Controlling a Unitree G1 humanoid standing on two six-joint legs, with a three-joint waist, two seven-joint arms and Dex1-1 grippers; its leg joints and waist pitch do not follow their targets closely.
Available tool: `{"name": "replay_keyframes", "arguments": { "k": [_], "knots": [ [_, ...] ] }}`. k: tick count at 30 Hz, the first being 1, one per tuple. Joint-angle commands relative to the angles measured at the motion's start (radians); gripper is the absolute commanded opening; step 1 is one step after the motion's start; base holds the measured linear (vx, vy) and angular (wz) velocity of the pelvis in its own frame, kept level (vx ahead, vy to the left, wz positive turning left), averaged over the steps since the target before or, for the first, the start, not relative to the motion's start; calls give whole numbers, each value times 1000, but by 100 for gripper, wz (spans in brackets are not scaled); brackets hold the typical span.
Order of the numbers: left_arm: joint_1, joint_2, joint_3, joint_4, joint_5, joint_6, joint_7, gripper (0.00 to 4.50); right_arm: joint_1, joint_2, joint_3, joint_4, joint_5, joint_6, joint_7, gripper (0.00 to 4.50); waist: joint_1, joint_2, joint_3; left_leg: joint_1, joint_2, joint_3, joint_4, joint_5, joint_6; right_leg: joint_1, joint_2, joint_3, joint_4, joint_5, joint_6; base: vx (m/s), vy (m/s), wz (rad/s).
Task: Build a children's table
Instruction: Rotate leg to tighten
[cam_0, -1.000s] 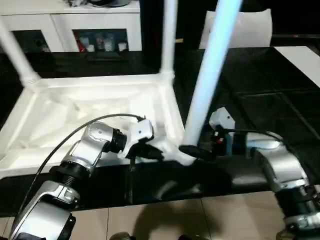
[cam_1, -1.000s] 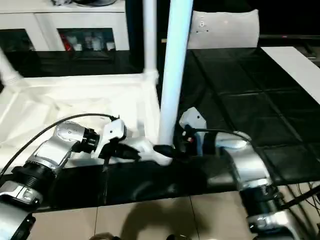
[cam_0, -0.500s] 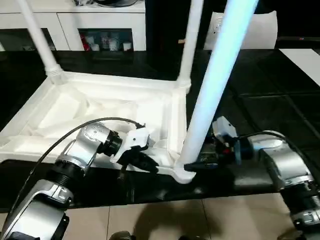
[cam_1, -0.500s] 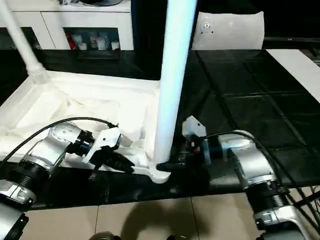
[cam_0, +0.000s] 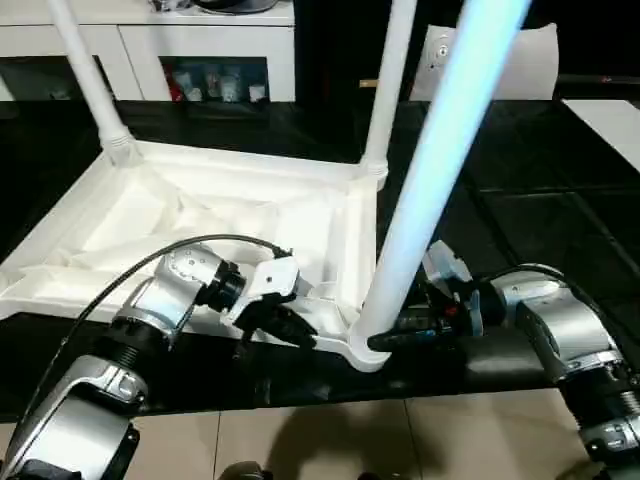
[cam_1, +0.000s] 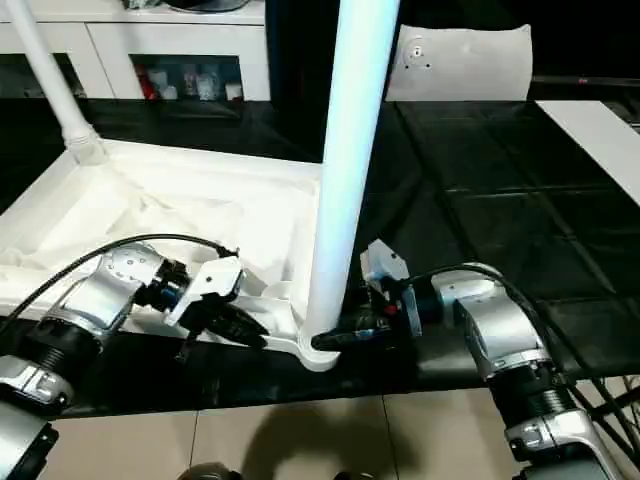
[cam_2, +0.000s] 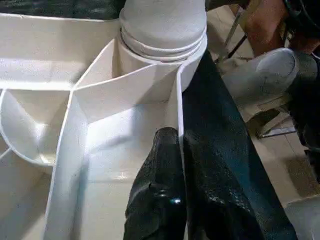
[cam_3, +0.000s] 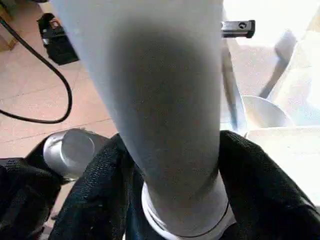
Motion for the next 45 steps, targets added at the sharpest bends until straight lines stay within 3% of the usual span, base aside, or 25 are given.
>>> {"name": "replay_keyframes", "arguments": {
  "k": [1, 4, 8, 13, 15, 16, 17, 19, 20, 21, 22, 23, 24, 25, 28, 31, 32, 34, 35, 36, 37, 40, 42, 43, 45],
  "knots": [
    [-23, -2, -28, -6, 1, -18, -44, 0, -18, -3, 6, 5, 6, 6, 14, 237, -4, -9, -73, 3, 86, -28, -65, -62, 73, 64, -105, 101, -64, -232, -94, 0, 0, 0],
    [-21, -1, -28, -5, 2, -18, -42, 0, -14, 0, 6, 1, 8, 12, 14, 206, -1, -9, -74, 3, 87, -28, -65, -52, 71, 64, -105, 102, -61, -219, -96, 0, 0, 0],
    [-14, -6, -22, -5, 0, -10, -29, 0, 8, 5, 9, -28, 25, 37, -3, 201, -1, -8, -73, 2, 85, -28, -65, -54, 72, 65, -105, 102, -62, -213, -98, 0, 0, 0],
    [0, -52, 4, -33, -1, 96, 86, 0, 64, 79, -31, -101, 42, 126, -179, 198, -3, -5, -66, 6, 88, -30, -69, -76, 58, 61, -106, 101, -71, -251, -89, 0, 0, 0],
    [1, -63, 10, -37, 4, 123, 120, 0, 73, 101, -37, -113, 32, 144, -235, 198, -12, -7, -57, 11, 78, -29, -72, -136, 25, 61, -107, 94, -93, -382, -50, 0, 0, 0],
    [3, -94, 26, -45, -3, 187, 178, 0, 82, 144, -39, -112, -10, 131, -337, 198, -18, -7, -56, 14, 73, -27, -71, -150, 12, 60, -108, 92, -103, -441, -28, 0, 0, 0],
    [2, -117, 36, -45, 0, 213, 227, 0, 79, 173, -44, -105, -33, 150, -406, 198, -19, -1, -53, 17, 70, -29, -71, -156, 8, 57, -107, 88, -109, -463, -22, 0, 0, 0],
    [-2, -158, 54, -46, 4, 254, 312, 0, 70, 227, -58, -89, -59, 180, -520, 198, -38, -5, -47, 15, 69, -36, -74, -194, -9, 61, -102, 76, -121, -521, 10, 0, 0, 0],
    [-4, -173, 63, -45, 4, 268, 343, 0, 66, 247, -66, -84, -63, 193, -558, 197, -50, -1, -42, 24, 66, -37, -72, -244, -13, 56, -101, 69, -137, -572, 36, 0, 0, 0],
    [-10, -203, 83, -44, 2, 297, 406, 0, 57, 289, -84, -76, -68, 218, -633, 196, -66, 1, -41, 34, 64, -39, -68, -284, -16, 53, -100, 60, -145, -602, 46, 0, 0, 0],
    [-17, -240, 105, -48, -2, 337, 479, 0, 42, 345, -110, -63, -76, 245, -734, 196, -72, 9, -40, 36, 66, -42, -67, -301, -19, 54, -100, 54, -147, -601, 43, 0, 0, 0],
    [-23, -261, 118, -49, 2, 352, 528, 0, 26, 386, -133, -47, -78, 266, -809, 196, -81, 8, -39, 37, 70, -45, -69, -320, -23, 53, -100, 51, -151, -601, 41, 0, 0, 0],
    [-27, -276, 127, -50, 5, 363, 569, 0, 14, 416, -151, -36, -81, 284, -870, 196, -102, 8, -48, 19, 74, -57, -72, -327, -26, 70, -102, 47, -142, -561, 45, 0, 0, 0],
    [-37, -309, 153, -49, 13, 383, 659, 0, -16, 474, -170, -3, -98, 309, -977, 196, -111, 14, -47, 23, 72, -56, -74, -327, -13, 64, -104, 56, -142, -537, 38, 0, 0, 0],
    [-40, -332, 171, -59, 23, 404, 716, 0, -34, 511, -171, 15, -117, 304, -1034, 196, -125, 13, -50, 15, 71, -54, -75, -293, -7, 63, -107, 68, -130, -477, -1, 0, 0, 0],
    [-30, -336, 174, -89, 33, 413, 727, 0, -32, 526, -154, 7, -139, 250, -1043, 196, -123, 13, -56, 6, 72, -49, -75, -204, 22, 65, -108, 84, -113, -370, -45, 0, 0, 0],
    [-22, -332, 171, -108, 35, 417, 726, 0, -27, 528, -149, -1, -151, 229, -1039, 252, -121, 15, -57, 2, 76, -49, -76, -173, 32, 66, -108, 89, -103, -321, -66, 0, 0, 0],
    [-9, -306, 159, -130, 37, 403, 699, 0, -9, 509, -155, -15, -154, 196, -1015, 272, -117, 13, -72, -11, 79, -48, -66, -39, 66, 73, -108, 97, -68, -127, -118, 0, 0, 0],
    [-7, -302, 158, -132, 36, 402, 694, 0, -6, 505, -156, -17, -152, 194, -1012, 286, -117, 13, -72, -11, 79, -48, -66, -39, 66, 73, -108, 97, -68, -127, -118, 50, -14, 0],
    [1, -278, 148, -141, 33, 372, 663, 0, 9, 476, -151, -33, -148, 174, -984, 302, -113, 13, -71, -15, 77, -45, -61, 29, 113, 68, -106, 101, -49, -10, -159, 0, 0, 0],
    [5, -263, 147, -140, 26, 362, 639, 0, 19, 450, -144, -43, -153, 163, -960, 302, -110, 9, -71, -15, 74, -41, -60, 24, 135, 70, -106, 100, -51, -12, -162, 0, 0, 0],
    [12, -243, 140, -144, 22, 341, 604, 0, 30, 423, -139, -53, -154, 142, -929, 324, -100, 7, -70, -21, 69, -37, -55, 26, 147, 70, -107, 101, -50, -35, -153, 0, 0, 0],
    [26, -210, 128, -153, 21, 310, 548, 0, 46, 382, -140, -65, -152, 119, -879, 335, -94, 10, -67, -20, 67, -36, -55, -1, 144, 71, -104, 98, -59, -88, -134, 0, 0, 0],
    [36, -190, 118, -157, 16, 264, 499, 0, 51, 357, -143, -66, -152, 99, -846, 359, -94, 5, -68, -21, 69, -36, -56, -9, 142, 73, -103, 98, -60, -105, -125, 0, 0, 0],
    [59, -147, 96, -161, 2, 182, 398, 0, 53, 296, -147, -58, -151, 51, -765, 373, -87, 4, -65, -12, 76, -32, -59, -35, 124, 63, -100, 101, -63, -161, -113, 0, 0, 0]
  ]
}}
